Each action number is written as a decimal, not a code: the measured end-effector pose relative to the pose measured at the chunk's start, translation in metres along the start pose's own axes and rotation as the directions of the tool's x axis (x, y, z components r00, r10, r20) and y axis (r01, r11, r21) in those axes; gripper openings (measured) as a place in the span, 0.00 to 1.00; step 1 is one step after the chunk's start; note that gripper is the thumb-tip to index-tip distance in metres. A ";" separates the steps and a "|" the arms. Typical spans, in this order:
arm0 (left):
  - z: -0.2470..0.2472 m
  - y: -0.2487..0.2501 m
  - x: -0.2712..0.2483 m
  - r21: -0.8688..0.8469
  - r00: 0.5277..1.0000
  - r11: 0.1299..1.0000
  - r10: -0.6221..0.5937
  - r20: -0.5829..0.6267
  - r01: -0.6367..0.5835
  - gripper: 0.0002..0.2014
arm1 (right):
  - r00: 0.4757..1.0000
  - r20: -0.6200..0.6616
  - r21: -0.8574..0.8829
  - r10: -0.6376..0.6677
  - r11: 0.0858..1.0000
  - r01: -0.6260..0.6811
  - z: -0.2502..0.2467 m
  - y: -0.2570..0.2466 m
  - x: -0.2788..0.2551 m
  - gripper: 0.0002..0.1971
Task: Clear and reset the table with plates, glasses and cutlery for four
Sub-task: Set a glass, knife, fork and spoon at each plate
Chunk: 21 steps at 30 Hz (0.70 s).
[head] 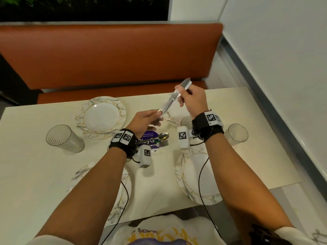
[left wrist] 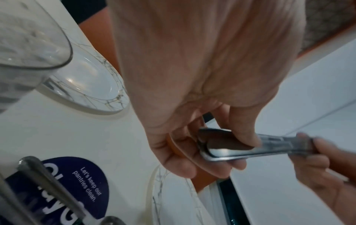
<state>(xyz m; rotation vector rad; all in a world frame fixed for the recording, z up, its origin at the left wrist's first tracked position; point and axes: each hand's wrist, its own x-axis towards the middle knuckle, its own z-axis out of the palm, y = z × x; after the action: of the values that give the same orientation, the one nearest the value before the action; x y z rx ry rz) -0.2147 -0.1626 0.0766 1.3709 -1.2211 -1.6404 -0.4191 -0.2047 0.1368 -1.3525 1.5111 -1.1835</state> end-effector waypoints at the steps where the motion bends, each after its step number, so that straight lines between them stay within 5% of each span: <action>1: -0.002 0.002 0.000 -0.030 1.000 1.000 0.003 -0.008 -0.003 0.13 | 0.999 -0.006 0.059 0.040 0.997 -0.039 -0.003 0.004 0.000 0.09; 7: -0.021 0.026 0.005 -0.156 0.998 0.987 0.035 -0.047 -0.042 0.14 | 0.982 0.054 0.358 0.179 0.915 -0.187 -0.016 0.004 -0.007 0.05; 13: -0.034 0.039 0.007 -0.096 1.000 0.995 0.005 -0.028 -0.008 0.10 | 0.962 0.243 0.207 0.126 0.962 -0.178 -0.033 0.004 -0.007 0.12; 21: -0.013 0.054 0.025 -0.430 0.922 0.883 0.006 -0.388 -0.187 0.14 | 0.957 0.105 0.435 0.271 0.853 -0.289 -0.012 0.010 -0.004 0.05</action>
<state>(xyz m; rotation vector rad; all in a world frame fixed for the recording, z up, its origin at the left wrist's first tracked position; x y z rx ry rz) -0.2120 -0.2069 0.1184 1.2178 -0.6103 -1.3908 -0.4327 -0.1993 0.1298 -0.8101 1.2525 -1.2108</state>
